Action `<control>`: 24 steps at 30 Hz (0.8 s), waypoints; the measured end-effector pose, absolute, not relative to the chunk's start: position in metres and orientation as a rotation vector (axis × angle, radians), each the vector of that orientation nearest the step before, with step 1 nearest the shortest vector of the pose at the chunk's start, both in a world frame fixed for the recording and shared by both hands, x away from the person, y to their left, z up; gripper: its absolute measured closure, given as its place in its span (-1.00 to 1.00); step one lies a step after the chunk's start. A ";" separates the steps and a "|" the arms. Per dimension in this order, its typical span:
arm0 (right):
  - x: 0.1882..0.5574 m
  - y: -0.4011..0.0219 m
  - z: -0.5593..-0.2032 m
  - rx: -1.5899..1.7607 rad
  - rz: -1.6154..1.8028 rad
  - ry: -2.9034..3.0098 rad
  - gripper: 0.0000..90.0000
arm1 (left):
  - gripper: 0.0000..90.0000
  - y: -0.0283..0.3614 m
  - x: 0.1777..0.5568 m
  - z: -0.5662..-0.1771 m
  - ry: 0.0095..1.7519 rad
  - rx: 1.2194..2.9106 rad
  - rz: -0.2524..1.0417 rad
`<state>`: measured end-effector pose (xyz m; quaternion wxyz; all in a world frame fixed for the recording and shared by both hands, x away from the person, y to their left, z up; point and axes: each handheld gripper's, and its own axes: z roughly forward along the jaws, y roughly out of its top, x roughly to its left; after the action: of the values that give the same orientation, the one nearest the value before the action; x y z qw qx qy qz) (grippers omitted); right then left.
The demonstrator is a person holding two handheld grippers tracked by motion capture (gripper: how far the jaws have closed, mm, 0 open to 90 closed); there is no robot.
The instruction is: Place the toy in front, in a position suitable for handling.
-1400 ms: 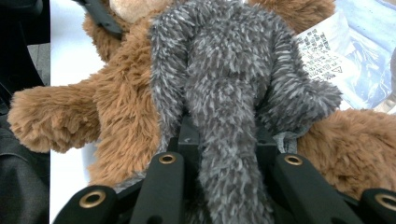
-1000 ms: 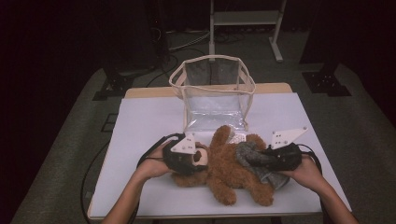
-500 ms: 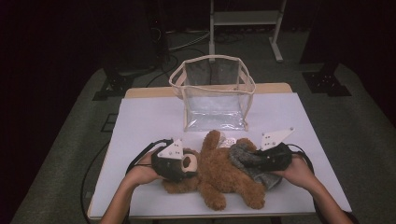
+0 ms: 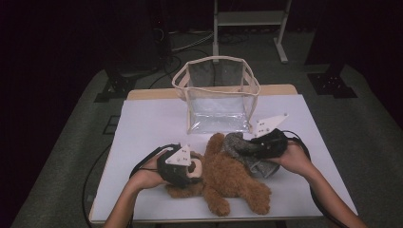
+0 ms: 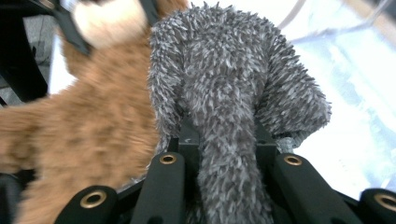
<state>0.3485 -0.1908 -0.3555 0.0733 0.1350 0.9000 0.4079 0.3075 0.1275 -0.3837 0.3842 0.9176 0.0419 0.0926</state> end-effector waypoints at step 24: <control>0.334 -0.224 -0.388 0.528 1.289 2.723 0.60 | -0.34 0.130 0.311 -0.387 0.133 2.314 0.214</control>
<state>0.3340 -0.2243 -0.3878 0.0415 0.1726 0.8894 0.4212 0.3109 0.1298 -0.3873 0.3958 0.9130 0.0526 0.0843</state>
